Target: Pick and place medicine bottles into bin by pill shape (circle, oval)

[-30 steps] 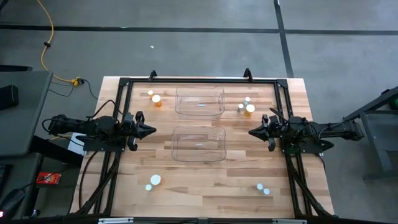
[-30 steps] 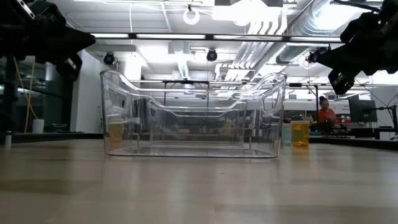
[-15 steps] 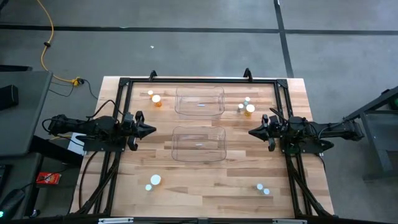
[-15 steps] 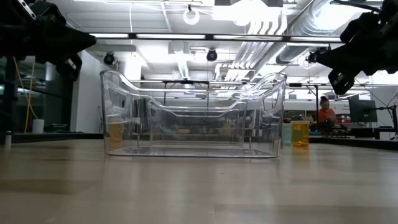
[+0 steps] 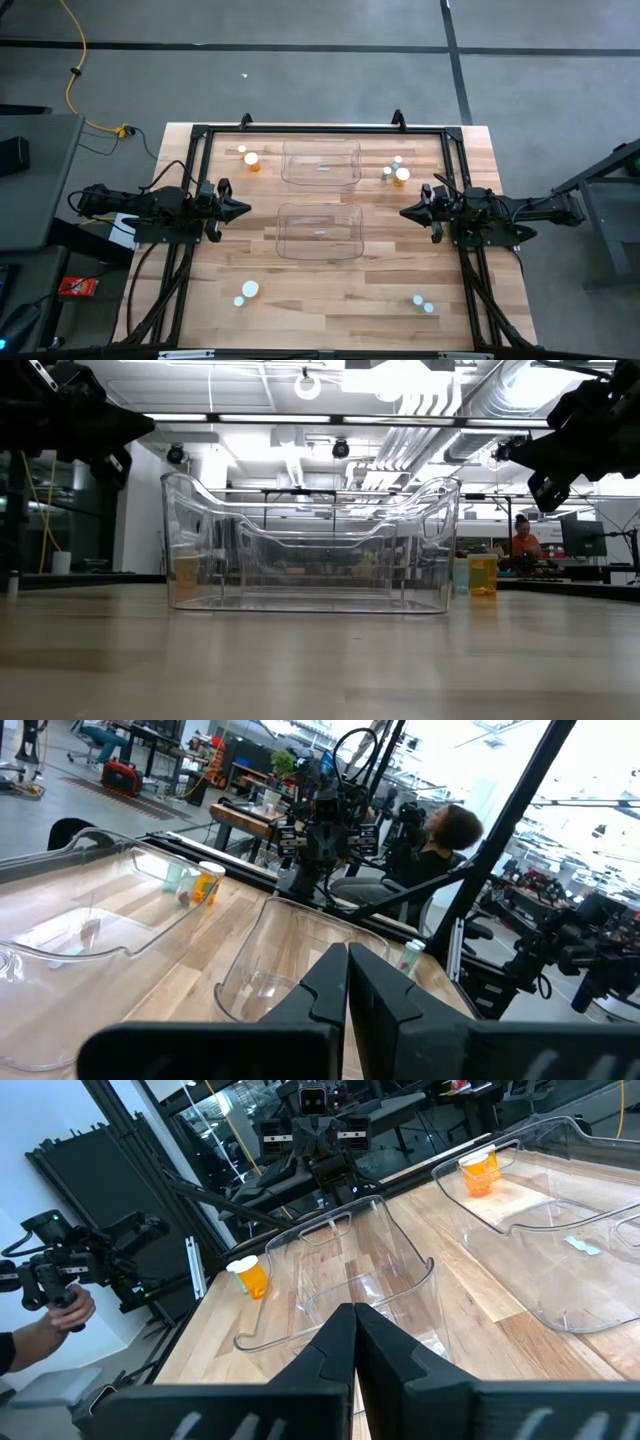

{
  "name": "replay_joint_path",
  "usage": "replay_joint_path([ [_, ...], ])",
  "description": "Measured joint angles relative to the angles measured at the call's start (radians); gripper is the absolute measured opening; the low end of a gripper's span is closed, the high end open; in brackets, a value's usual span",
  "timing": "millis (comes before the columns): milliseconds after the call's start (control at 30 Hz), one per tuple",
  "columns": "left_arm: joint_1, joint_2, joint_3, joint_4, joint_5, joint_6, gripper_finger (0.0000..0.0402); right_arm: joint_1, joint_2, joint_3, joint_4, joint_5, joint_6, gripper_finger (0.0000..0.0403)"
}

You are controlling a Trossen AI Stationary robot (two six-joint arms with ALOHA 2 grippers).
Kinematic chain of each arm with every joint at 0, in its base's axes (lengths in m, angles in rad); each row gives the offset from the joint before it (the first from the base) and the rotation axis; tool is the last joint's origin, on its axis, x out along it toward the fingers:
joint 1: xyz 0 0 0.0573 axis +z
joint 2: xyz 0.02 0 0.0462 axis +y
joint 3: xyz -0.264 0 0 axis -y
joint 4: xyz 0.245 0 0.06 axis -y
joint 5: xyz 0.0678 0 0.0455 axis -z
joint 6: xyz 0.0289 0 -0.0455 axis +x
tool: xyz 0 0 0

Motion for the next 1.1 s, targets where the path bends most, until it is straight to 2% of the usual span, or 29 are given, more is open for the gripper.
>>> replay_joint_path([
  [667,0.0,0.0,0.0,0.0,0.001,0.0,0.0003,0.0,0.0,0.0,0.0,0.001,-0.001,0.0],
  [833,0.0,0.0,0.0,0.0,0.001,0.001,0.0003,-0.003,0.0,0.0,0.007,0.042,-0.097,0.0],
  [933,0.0,0.0,0.0,0.0,0.001,0.001,0.0003,-0.003,0.001,-0.001,0.02,0.045,-0.054,0.0],
  [1100,0.0,0.0,0.0,0.0,0.001,0.001,0.0003,-0.004,0.013,-0.003,0.254,0.226,-0.092,0.0],
])
